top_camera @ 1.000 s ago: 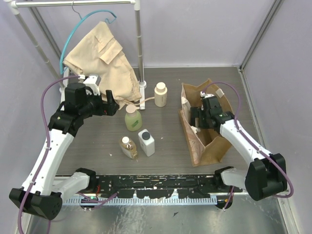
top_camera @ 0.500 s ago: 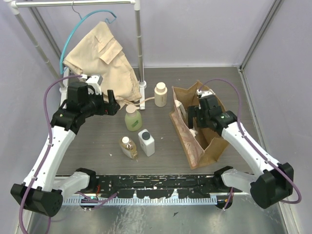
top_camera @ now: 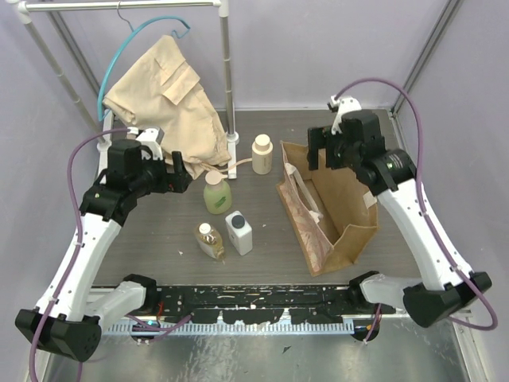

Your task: Place the personal care products into the canvas bag

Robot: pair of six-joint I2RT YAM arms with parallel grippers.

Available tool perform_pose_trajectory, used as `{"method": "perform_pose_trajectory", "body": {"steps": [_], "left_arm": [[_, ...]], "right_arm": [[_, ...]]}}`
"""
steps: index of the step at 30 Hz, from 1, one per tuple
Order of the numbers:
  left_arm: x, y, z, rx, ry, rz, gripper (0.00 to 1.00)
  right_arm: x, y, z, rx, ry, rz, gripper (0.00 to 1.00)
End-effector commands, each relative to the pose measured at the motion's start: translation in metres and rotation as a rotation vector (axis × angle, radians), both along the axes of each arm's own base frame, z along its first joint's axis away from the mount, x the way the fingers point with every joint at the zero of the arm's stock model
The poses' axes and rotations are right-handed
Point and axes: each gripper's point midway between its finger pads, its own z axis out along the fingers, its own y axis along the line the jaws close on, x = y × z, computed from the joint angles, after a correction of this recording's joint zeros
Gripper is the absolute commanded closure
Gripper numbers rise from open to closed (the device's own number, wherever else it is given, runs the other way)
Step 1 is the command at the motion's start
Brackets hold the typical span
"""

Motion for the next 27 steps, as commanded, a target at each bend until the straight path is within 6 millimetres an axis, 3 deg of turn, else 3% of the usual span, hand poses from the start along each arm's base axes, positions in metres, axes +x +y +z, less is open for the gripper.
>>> {"method": "perform_pose_trajectory", "body": {"steps": [1,3,8,13,20,27], "left_arm": [[-0.008,0.002,-0.009,0.002,0.036,0.008,0.02],[-0.010,0.002,-0.011,0.001,0.038,0.007,0.02],[-0.014,0.005,-0.017,0.004,0.042,0.015,0.02],[-0.018,0.004,-0.023,0.000,0.049,0.010,0.02],[-0.026,0.010,-0.040,0.016,0.067,0.027,0.02],[-0.032,0.016,-0.048,0.037,0.075,0.040,0.02]], "right_arm": [[0.032,0.035,0.050,0.056,-0.079,0.128,0.00],[0.050,0.051,0.057,0.067,-0.097,0.181,0.00],[0.100,0.090,0.052,0.081,-0.128,0.278,0.00],[0.142,0.121,0.023,0.044,-0.156,0.324,0.00],[0.180,0.162,-0.028,-0.037,-0.092,0.348,0.00],[0.196,0.173,-0.063,-0.093,0.009,0.281,0.00]]}}
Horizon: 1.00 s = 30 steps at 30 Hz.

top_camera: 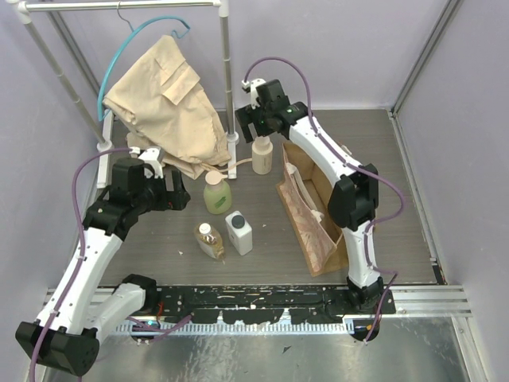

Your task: Place the personal care products into the canvas bag

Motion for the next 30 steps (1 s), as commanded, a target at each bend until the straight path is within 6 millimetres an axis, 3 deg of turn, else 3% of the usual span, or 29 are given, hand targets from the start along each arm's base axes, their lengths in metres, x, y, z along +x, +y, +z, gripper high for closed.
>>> {"method": "perform_pose_trajectory", "body": {"steps": [1,9,18,30], "left_arm": [[-0.002,0.003,0.000,0.009,-0.018,0.009,0.02],[-0.004,0.000,0.001,-0.013,-0.009,0.008,0.02],[-0.003,-0.001,-0.003,-0.017,0.006,0.008,0.02],[0.000,-0.002,-0.008,-0.016,0.022,0.006,0.02]], "right_arm": [[0.009,-0.003,0.027,-0.011,-0.046,-0.059,0.00],[0.013,-0.005,-0.007,-0.092,0.043,-0.065,0.00],[0.003,-0.011,-0.056,-0.188,0.150,-0.014,0.00],[-0.006,-0.016,-0.096,-0.248,0.217,0.016,0.00]]}}
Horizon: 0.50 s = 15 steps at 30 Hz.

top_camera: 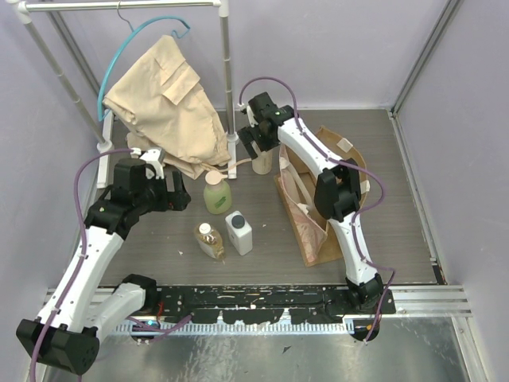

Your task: Place the personal care products into the canvas bag

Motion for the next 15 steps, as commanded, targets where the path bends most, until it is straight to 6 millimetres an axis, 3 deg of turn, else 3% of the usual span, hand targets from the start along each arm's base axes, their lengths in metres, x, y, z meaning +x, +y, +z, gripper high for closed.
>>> {"method": "perform_pose_trajectory", "body": {"steps": [1,8,15], "left_arm": [[0.001,-0.002,-0.002,-0.012,-0.002,-0.003,0.02],[0.001,-0.002,-0.008,-0.011,0.008,0.001,0.02],[0.001,-0.002,-0.008,-0.013,0.008,0.000,0.02]], "right_arm": [[0.004,0.001,-0.007,-0.006,-0.009,0.021,0.00],[0.004,0.001,-0.016,-0.019,-0.008,0.040,0.00],[0.003,0.001,-0.017,-0.023,-0.021,0.056,0.13]]}}
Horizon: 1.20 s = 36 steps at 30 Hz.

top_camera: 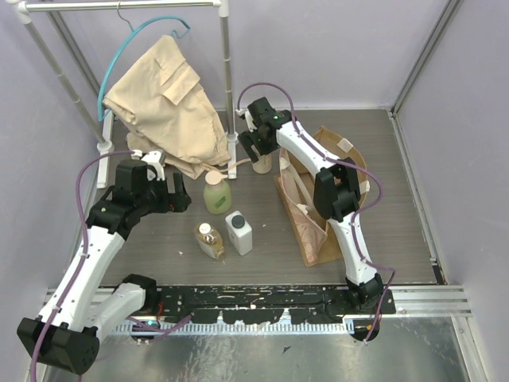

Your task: Place the personal care products into the canvas bag

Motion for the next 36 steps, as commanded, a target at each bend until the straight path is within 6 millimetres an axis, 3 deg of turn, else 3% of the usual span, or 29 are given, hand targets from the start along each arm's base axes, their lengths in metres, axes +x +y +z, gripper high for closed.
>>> {"method": "perform_pose_trajectory", "body": {"steps": [1,6,9,11,14,16,28,36], "left_arm": [[0.002,-0.003,0.001,-0.013,-0.013,-0.005,0.02],[0.001,-0.002,0.000,-0.013,-0.012,-0.005,0.02],[0.000,-0.002,-0.002,-0.014,-0.008,-0.005,0.02],[0.000,-0.003,-0.001,-0.017,-0.011,-0.004,0.02],[0.000,-0.002,-0.002,-0.016,-0.008,-0.004,0.02],[0.000,-0.003,-0.001,-0.017,-0.008,-0.005,0.02],[-0.002,-0.002,0.001,-0.019,-0.007,-0.003,0.02],[-0.003,-0.002,0.002,-0.018,-0.005,-0.003,0.02]], "right_arm": [[0.005,0.002,0.007,0.003,-0.047,0.023,0.15],[0.001,0.001,0.010,0.006,-0.051,0.030,0.29],[-0.002,-0.002,0.009,-0.003,-0.047,0.028,0.30],[-0.003,-0.005,0.009,-0.014,-0.048,0.020,0.26],[-0.003,-0.009,0.012,-0.024,-0.056,0.004,0.07],[-0.005,-0.010,0.015,-0.023,-0.058,-0.001,0.00],[0.003,-0.004,0.047,0.030,-0.126,0.004,0.00],[-0.004,-0.011,0.070,0.057,-0.081,-0.018,0.00]]}}
